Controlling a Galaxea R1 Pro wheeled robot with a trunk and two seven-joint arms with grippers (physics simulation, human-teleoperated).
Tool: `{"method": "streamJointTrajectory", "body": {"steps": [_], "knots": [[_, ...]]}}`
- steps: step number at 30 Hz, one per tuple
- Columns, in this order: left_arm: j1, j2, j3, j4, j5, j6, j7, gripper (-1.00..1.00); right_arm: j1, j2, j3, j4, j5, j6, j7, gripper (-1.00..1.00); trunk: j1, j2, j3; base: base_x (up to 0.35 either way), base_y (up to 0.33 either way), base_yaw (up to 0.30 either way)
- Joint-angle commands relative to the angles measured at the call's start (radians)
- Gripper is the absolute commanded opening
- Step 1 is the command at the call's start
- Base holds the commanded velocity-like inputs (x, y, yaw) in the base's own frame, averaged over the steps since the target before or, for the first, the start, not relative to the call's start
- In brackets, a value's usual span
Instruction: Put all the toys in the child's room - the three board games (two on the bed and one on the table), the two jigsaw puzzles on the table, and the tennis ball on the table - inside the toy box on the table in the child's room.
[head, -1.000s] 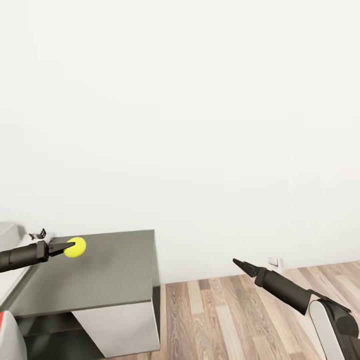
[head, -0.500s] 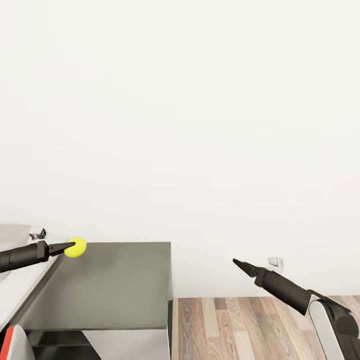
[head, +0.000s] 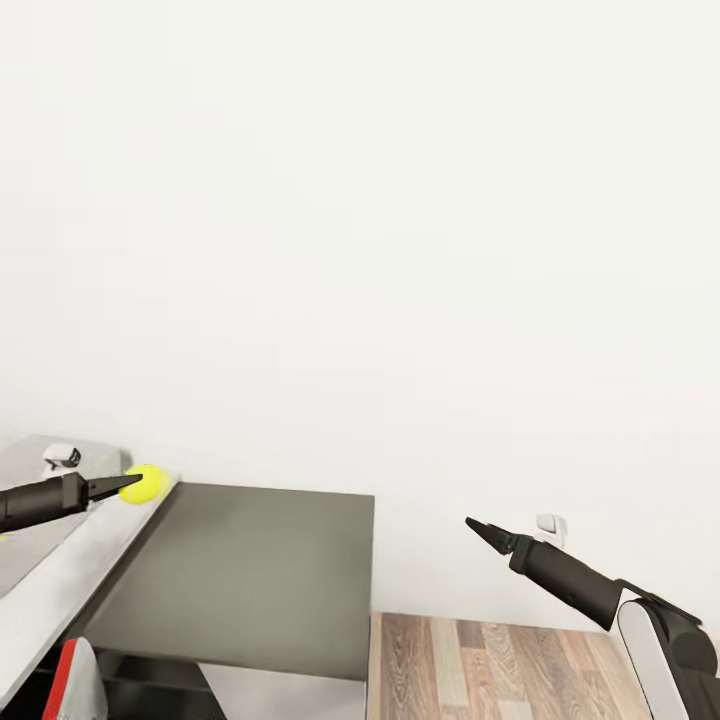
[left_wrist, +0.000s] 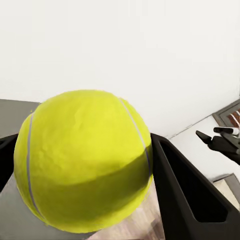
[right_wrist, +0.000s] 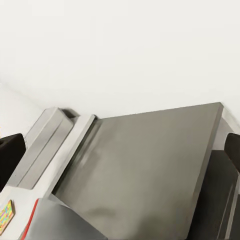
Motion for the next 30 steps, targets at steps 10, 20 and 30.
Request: {"method": "streamJointTrajectory", "body": {"steps": [10,20,30], "knots": [[-0.077,0.141,0.028,-0.023,-0.004,0.063,-0.004,-1.00,-0.001,0.000,-0.001,-0.001,-0.003,0.007,0.001,1.00,0.001,-0.002,0.010,0.001,0.001,0.213],[-0.109,0.201,0.029,-0.091,-0.004,0.087,-0.004,-1.00,-0.001,0.000,-0.002,-0.002,-0.002,0.006,0.005,1.00,0.001,-0.002,0.015,0.000,0.000,0.157],[-0.110,0.201,0.028,-0.107,-0.009,0.090,-0.004,-1.00,-0.001,0.000,-0.008,-0.001,-0.003,0.007,0.008,1.00,0.001,-0.002,0.015,0.020,0.004,0.005]]}}
